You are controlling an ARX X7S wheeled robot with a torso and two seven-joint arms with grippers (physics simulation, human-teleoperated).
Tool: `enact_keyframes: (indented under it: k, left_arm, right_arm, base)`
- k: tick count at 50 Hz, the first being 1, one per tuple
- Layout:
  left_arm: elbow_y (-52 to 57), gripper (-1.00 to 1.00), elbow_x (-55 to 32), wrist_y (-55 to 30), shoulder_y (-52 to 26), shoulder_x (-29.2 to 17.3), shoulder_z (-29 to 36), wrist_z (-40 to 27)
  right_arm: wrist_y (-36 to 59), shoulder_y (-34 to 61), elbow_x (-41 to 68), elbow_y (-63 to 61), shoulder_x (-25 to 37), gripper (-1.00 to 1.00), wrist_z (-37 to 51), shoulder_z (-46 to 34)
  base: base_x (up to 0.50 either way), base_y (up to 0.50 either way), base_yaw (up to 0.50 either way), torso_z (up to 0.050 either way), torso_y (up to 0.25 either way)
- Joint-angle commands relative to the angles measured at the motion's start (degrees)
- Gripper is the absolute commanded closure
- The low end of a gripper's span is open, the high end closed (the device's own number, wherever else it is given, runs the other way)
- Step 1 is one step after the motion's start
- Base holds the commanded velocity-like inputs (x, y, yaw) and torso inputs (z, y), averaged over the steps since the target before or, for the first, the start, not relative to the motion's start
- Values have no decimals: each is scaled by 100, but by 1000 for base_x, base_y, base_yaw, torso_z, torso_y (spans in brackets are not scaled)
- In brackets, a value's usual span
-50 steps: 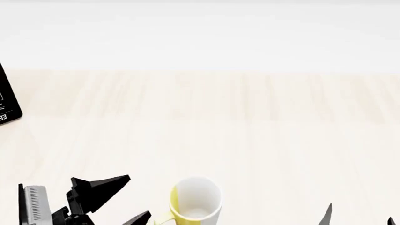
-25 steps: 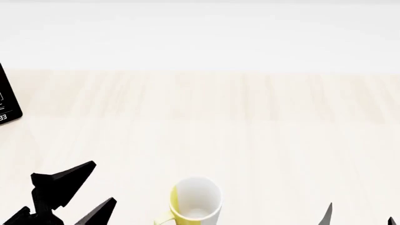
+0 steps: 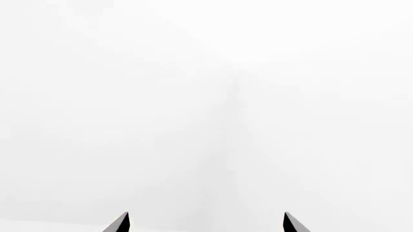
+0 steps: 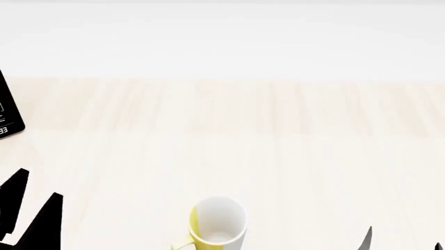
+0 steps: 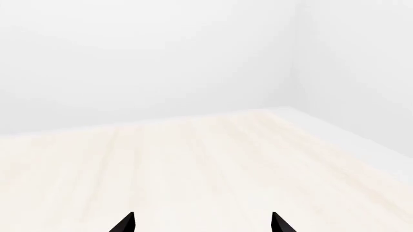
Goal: Put the yellow and white mug to the front of the white mug.
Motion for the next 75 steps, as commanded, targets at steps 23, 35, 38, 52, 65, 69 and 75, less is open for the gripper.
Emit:
enact_keyframes:
  k: [23, 35, 38, 52, 65, 69, 75]
  left_arm:
    - [2914, -100, 1448, 2287, 2121, 1245, -1117, -1319]
    - [3066, -100, 1785, 2988, 2467, 1586, -1171, -1213]
    - [3222, -100, 1931, 3105, 2573, 1666, -1228, -1272]
    - [3177, -100, 1820, 3158, 2578, 1546, -1195, -1413]
    - [3211, -100, 1824, 3064, 2486, 1519, -1327, -1759]
    - [3175, -100, 1836, 3068, 2462, 1524, -1336, -1818]
    - [3228, -100, 1934, 3048, 2486, 1574, -1417, -1993]
  right_arm:
    - [-40, -184, 80, -289, 68, -100, 71, 60]
    - [-49, -224, 93, -352, 86, -100, 93, 61]
    - [-55, -235, 99, -368, 91, -100, 92, 60]
    - [-148, -644, 93, -996, 196, -100, 162, 162]
    - [-1434, -2681, -52, -3002, 116, -100, 217, 1097]
    - [-1786, -3066, -148, -3184, 18, -100, 159, 1277]
    - [-1907, -3138, -173, -3193, -24, -100, 146, 1320]
  base:
    - [0, 0, 0, 0, 0]
    - [0, 0, 0, 0, 0]
    - [0, 0, 0, 0, 0]
    - [0, 0, 0, 0, 0]
    - [0, 0, 0, 0, 0]
    - [0, 0, 0, 0, 0]
    - [0, 0, 0, 0, 0]
